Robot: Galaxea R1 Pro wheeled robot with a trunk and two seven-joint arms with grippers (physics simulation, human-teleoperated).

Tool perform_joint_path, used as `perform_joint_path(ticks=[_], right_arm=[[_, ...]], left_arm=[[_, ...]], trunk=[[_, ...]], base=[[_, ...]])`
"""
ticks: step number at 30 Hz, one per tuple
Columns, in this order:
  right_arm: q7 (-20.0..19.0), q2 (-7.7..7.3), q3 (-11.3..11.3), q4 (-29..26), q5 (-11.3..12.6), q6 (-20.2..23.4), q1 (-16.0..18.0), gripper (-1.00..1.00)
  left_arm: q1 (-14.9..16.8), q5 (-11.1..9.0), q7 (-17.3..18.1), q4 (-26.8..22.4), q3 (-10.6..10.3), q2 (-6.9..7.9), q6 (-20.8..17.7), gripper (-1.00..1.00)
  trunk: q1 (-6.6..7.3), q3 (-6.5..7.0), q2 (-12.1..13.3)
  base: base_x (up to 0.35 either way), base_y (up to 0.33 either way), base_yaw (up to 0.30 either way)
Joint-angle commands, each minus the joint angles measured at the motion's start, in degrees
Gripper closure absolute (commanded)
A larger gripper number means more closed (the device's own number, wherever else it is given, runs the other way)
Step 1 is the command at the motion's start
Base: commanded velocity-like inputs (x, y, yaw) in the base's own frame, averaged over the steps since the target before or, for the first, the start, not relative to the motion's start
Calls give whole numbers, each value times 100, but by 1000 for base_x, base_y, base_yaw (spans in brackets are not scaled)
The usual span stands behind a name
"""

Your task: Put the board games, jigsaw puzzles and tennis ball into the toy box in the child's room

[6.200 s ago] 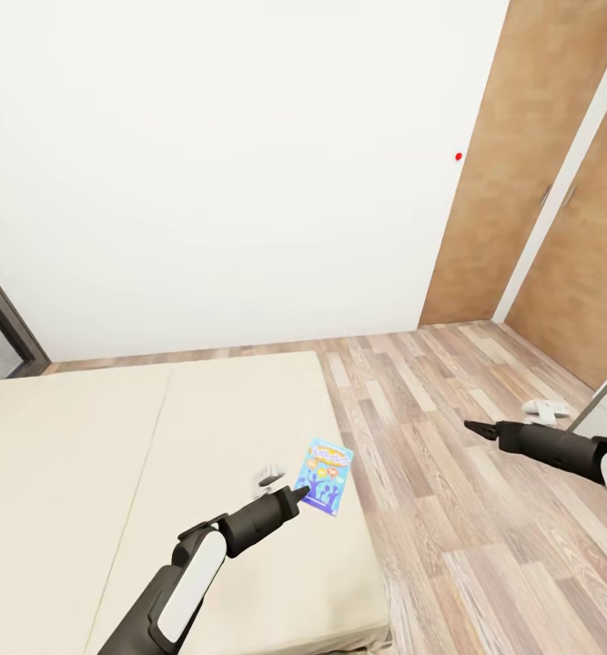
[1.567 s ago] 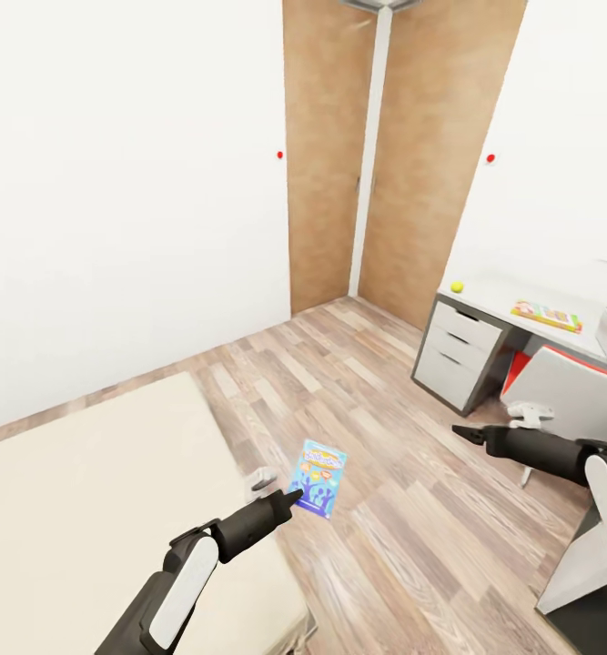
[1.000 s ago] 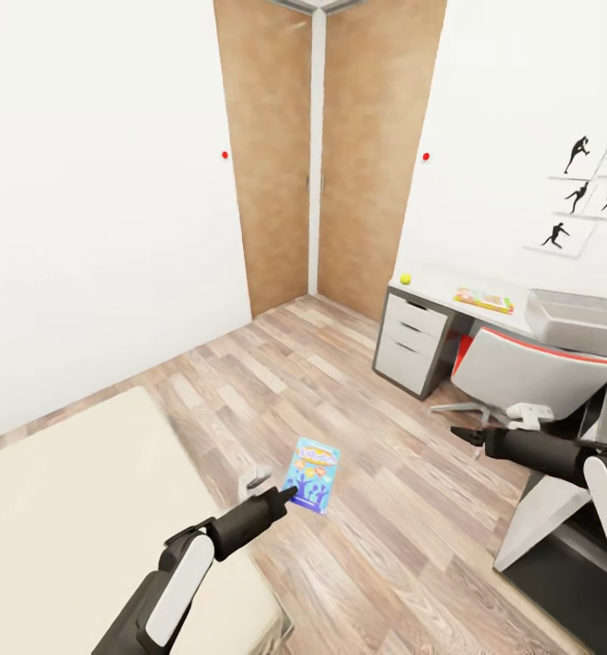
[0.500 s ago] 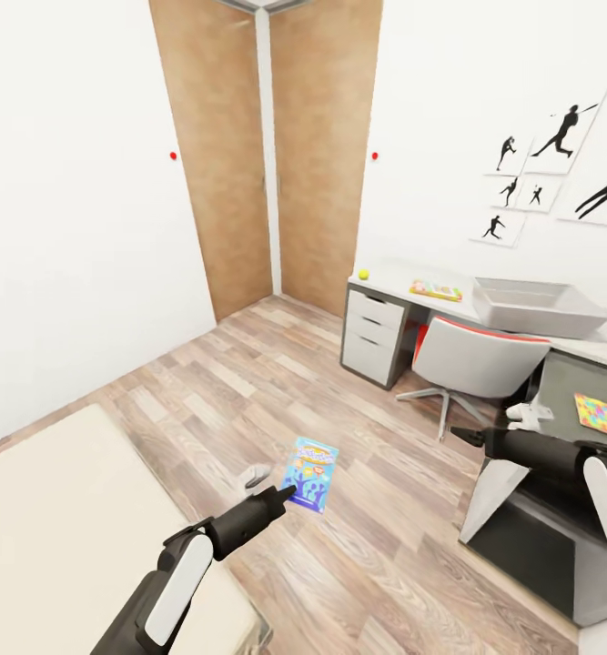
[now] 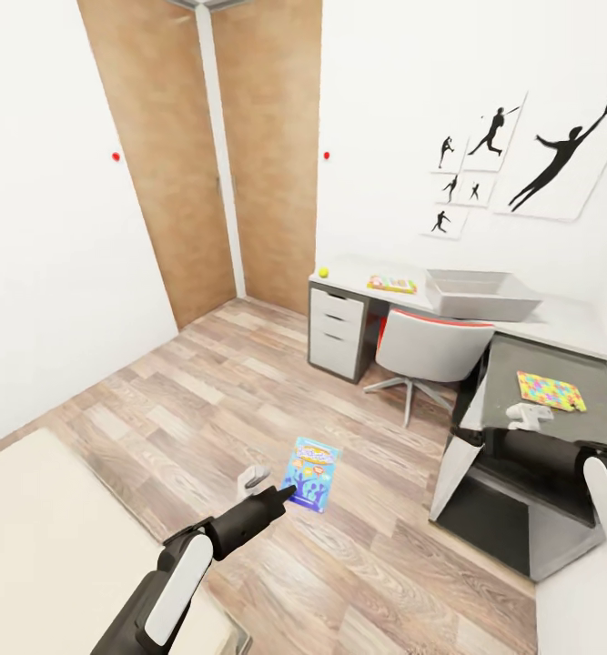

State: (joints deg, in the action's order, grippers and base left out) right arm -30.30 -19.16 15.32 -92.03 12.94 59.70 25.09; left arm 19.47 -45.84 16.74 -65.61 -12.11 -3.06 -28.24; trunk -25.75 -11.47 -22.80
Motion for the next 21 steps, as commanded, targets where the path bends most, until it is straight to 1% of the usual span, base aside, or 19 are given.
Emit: perform_joint_path(ticks=[1, 17, 19, 20, 21], right_arm=[[-29, 0, 6, -3, -11, 30, 6, -100], [-32, 0, -2, -2, 0, 30, 5, -100], [-34, 11, -62, 1, 9, 30, 3, -100], [-35, 25, -130, 4, 14, 30, 2, -100], [-35, 25, -130, 4, 14, 30, 2, -100]], left_arm=[[4, -57, 4, -4, 6, -2, -41, 100], [4, -57, 2, -4, 7, -3, -41, 100], [4, -57, 0, -4, 7, -2, -41, 100], [4, -57, 0, -4, 7, -2, -41, 100], [4, -57, 0, -4, 7, -2, -41, 100]], trunk=[[-3, -11, -12], [-3, -11, -12], [-3, -11, -12], [-3, -11, -12], [-3, -11, -12]], base=[[0, 0, -283], [0, 0, -283], [0, 0, -283], [0, 0, -283], [0, 0, -283]])
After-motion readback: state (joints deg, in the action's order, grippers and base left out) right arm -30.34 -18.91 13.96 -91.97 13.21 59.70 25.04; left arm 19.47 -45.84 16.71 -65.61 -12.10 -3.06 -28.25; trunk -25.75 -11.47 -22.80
